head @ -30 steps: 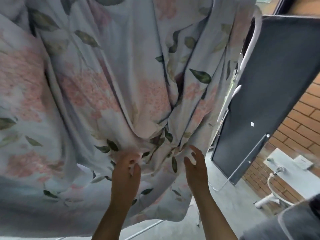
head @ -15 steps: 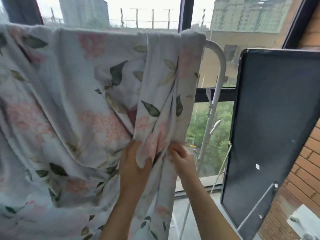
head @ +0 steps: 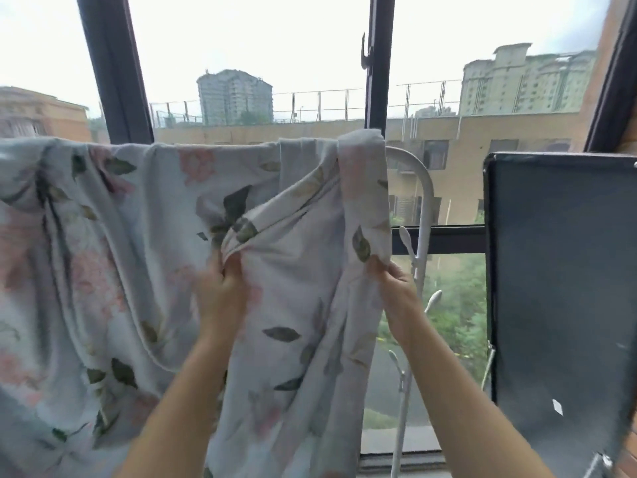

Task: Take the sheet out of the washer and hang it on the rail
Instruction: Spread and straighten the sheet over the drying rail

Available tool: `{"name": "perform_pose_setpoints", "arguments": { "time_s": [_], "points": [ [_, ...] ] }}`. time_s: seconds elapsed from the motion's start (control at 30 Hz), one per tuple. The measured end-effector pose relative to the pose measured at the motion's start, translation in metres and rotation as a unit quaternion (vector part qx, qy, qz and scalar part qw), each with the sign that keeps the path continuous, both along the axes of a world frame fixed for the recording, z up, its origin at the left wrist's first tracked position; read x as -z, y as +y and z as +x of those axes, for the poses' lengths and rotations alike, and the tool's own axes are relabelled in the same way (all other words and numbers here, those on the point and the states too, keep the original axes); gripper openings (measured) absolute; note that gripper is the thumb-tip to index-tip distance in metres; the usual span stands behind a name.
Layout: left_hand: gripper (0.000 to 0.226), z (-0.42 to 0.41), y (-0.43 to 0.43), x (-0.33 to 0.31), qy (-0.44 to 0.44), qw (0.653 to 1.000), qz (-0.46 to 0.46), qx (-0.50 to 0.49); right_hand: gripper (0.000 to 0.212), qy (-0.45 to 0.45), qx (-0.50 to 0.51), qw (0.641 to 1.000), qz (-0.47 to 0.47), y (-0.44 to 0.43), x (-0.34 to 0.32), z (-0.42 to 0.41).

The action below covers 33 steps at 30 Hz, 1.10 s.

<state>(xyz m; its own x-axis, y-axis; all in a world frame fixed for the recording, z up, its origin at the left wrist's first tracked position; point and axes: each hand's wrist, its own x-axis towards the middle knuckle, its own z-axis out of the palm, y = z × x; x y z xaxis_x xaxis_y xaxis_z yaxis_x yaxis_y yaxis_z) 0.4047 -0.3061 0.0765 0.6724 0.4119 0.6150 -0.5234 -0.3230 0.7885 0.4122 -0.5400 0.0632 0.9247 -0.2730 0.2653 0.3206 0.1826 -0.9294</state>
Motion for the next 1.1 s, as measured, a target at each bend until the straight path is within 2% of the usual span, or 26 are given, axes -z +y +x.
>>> {"name": "perform_pose_setpoints", "arguments": {
  "time_s": [0.17, 0.23, 0.33, 0.37, 0.4, 0.43, 0.5, 0.53, 0.6, 0.7, 0.8, 0.9, 1.0, 1.1],
  "points": [
    [0.029, 0.008, 0.06, -0.108, -0.082, 0.987, 0.081, -0.111, 0.024, -0.08, 0.06, 0.994, -0.04, -0.051, -0.075, -0.001],
    [0.026, 0.008, 0.069, -0.139, -0.079, 0.977, 0.126, -0.151, 0.024, -0.095, 0.071, 0.992, -0.04, -0.064, -0.1, -0.001],
    [0.025, 0.014, 0.073, -0.167, 0.013, 0.971, 0.195, -0.14, 0.014, -0.092, 0.034, 0.991, -0.094, -0.061, -0.123, 0.003],
    [0.031, 0.017, 0.073, -0.171, 0.057, 0.967, 0.215, -0.122, 0.022, -0.084, 0.017, 0.989, -0.124, -0.055, -0.126, 0.005],
    [0.035, 0.018, 0.07, -0.173, 0.087, 0.967, 0.22, -0.096, 0.041, -0.065, 0.003, 0.985, -0.159, -0.049, -0.128, 0.007],
    [0.036, 0.017, 0.065, -0.171, 0.105, 0.973, 0.199, -0.056, 0.054, -0.046, -0.015, 0.982, -0.183, -0.043, -0.13, 0.006],
    [0.029, 0.015, 0.055, -0.164, 0.118, 0.983, 0.126, 0.065, 0.052, -0.025, -0.048, 0.977, -0.207, -0.033, -0.135, 0.008],
    [0.028, 0.016, 0.05, -0.159, 0.129, 0.975, 0.113, 0.138, 0.048, -0.013, -0.056, 0.975, -0.216, -0.03, -0.137, 0.011],
    [0.038, 0.017, 0.042, -0.155, 0.195, 0.939, 0.134, 0.248, 0.042, 0.005, -0.059, 0.972, -0.228, -0.024, -0.147, 0.017],
    [0.042, 0.018, 0.019, -0.162, 0.277, 0.903, 0.106, 0.311, 0.032, 0.018, -0.067, 0.973, -0.22, -0.013, -0.169, 0.026],
    [0.027, 0.02, -0.009, -0.174, 0.262, 0.903, 0.037, 0.338, 0.033, 0.009, -0.031, 0.979, -0.203, 0.0, -0.193, 0.028],
    [0.031, 0.03, -0.023, -0.187, 0.216, 0.917, -0.06, 0.33, 0.049, -0.025, 0.047, 0.977, -0.208, -0.002, -0.21, 0.035],
    [0.028, 0.043, -0.01, -0.215, 0.114, 0.942, -0.188, 0.255, 0.04, -0.03, 0.088, 0.986, -0.139, -0.024, -0.227, 0.042],
    [0.03, 0.046, 0.021, -0.254, 0.003, 0.935, -0.313, 0.17, 0.032, -0.029, 0.136, 0.987, -0.082, -0.052, -0.24, 0.049]
  ]
}}
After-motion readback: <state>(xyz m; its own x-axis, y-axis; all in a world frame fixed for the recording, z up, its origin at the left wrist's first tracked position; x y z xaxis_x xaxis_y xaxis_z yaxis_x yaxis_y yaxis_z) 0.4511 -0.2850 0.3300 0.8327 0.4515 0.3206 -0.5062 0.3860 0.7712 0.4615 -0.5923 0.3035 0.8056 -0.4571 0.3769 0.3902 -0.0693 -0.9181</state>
